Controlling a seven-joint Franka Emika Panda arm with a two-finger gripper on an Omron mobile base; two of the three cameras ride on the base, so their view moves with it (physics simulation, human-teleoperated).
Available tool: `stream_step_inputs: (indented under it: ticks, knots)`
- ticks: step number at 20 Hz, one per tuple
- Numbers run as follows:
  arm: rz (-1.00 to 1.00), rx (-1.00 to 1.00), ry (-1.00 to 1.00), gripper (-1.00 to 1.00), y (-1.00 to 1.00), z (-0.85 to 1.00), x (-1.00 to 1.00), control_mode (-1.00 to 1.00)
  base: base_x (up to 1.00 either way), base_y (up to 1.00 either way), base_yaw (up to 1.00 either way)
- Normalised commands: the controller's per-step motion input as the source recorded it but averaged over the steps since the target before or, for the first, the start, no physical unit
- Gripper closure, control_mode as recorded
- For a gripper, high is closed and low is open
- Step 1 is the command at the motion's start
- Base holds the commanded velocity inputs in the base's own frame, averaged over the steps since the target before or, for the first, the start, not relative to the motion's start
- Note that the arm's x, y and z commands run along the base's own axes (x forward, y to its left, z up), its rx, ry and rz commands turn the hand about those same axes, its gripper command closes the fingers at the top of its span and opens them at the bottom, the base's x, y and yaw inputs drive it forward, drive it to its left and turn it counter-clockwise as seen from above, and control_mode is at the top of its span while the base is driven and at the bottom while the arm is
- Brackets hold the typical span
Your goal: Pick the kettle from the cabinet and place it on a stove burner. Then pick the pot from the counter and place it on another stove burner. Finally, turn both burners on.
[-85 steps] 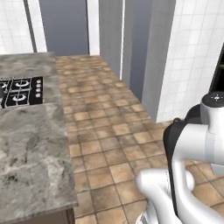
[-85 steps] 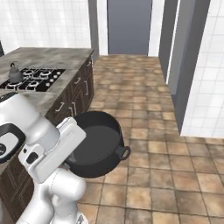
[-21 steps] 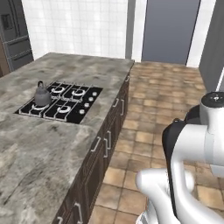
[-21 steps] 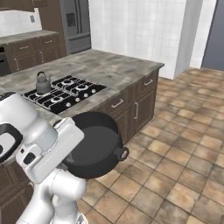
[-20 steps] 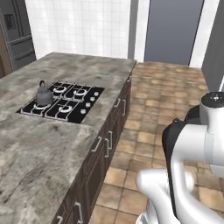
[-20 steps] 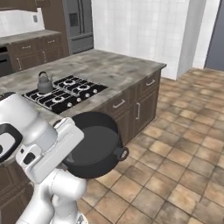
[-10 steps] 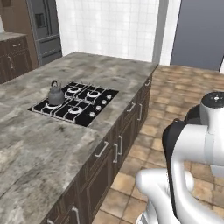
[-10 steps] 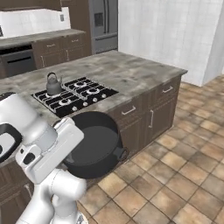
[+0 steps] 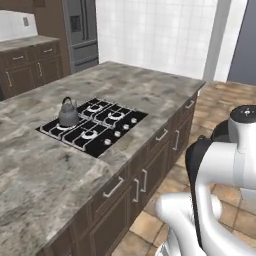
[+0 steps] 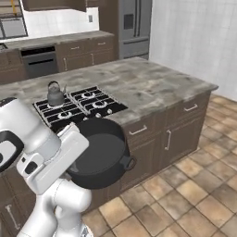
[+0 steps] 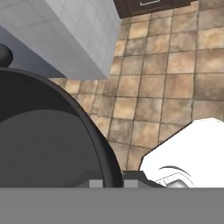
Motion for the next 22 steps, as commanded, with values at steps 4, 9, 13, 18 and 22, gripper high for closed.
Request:
stream_step_inputs:
  ticks: [4, 9, 13, 18, 22]
  knots:
    - [0.00, 0.00, 0.00, 1.00, 0.00, 0.00, 0.00, 1.00, 0.18, -0.52, 0.35]
    - [0.00, 0.00, 0.00, 1.00, 0.00, 0.00, 0.00, 1.00, 0.05, -0.46, 0.36]
    - [0.00, 0.00, 0.00, 1.00, 0.00, 0.00, 0.00, 1.00, 0.00, -0.45, 0.36]
    - [0.00, 0.00, 0.00, 1.00, 0.00, 0.00, 0.00, 1.00, 0.00, -0.55, 0.39]
    - [0.00, 0.00, 0.00, 1.00, 0.00, 0.00, 0.00, 1.00, 0.00, -0.62, 0.38]
